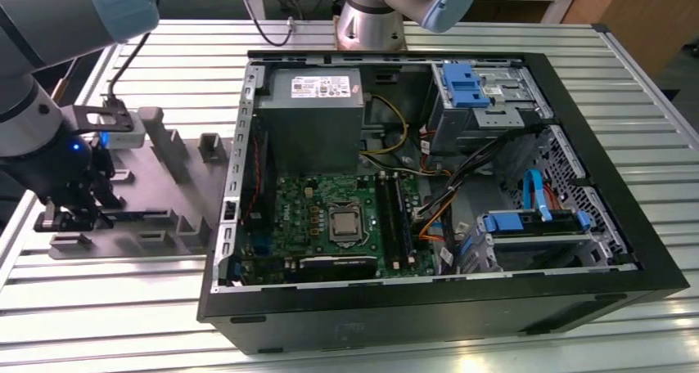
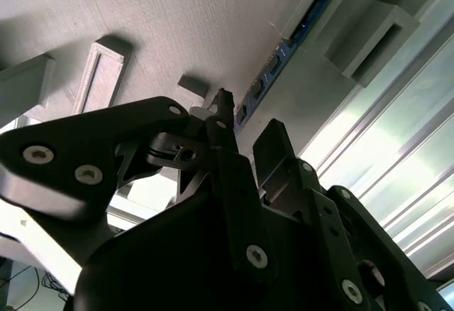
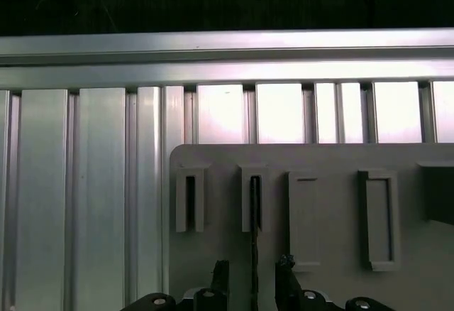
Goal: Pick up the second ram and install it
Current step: 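Pick up the second ram and move it above second insertion slot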
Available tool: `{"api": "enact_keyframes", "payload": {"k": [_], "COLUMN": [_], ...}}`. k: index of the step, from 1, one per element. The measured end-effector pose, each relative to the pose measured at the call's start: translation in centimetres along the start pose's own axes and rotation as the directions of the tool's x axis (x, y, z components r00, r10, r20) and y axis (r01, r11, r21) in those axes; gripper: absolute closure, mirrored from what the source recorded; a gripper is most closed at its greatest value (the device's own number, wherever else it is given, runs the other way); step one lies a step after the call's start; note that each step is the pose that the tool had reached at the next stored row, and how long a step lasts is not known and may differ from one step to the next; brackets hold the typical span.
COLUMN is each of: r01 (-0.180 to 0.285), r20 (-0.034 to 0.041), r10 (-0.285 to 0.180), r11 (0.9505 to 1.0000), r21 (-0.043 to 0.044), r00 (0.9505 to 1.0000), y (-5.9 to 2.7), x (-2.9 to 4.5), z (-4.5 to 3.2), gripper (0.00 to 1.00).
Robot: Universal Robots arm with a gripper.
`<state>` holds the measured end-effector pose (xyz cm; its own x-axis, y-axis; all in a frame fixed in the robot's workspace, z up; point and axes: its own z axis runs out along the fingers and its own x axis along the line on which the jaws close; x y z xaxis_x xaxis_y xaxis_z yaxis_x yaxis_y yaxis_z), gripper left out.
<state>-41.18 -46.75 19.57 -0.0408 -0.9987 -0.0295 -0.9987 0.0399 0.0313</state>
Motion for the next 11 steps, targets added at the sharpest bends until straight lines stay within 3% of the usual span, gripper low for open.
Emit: {"api": "enact_keyframes", "payload": {"k": [11], "r01": [0.003], "r20": [-0.0002], "r10": [-0.003], "r11": [1.0000], "r21": [-0.0003], "r00": [1.0000], "y": [-0.07], "x": [0.01], "z": [0.41], "gripper": [0.61]}}
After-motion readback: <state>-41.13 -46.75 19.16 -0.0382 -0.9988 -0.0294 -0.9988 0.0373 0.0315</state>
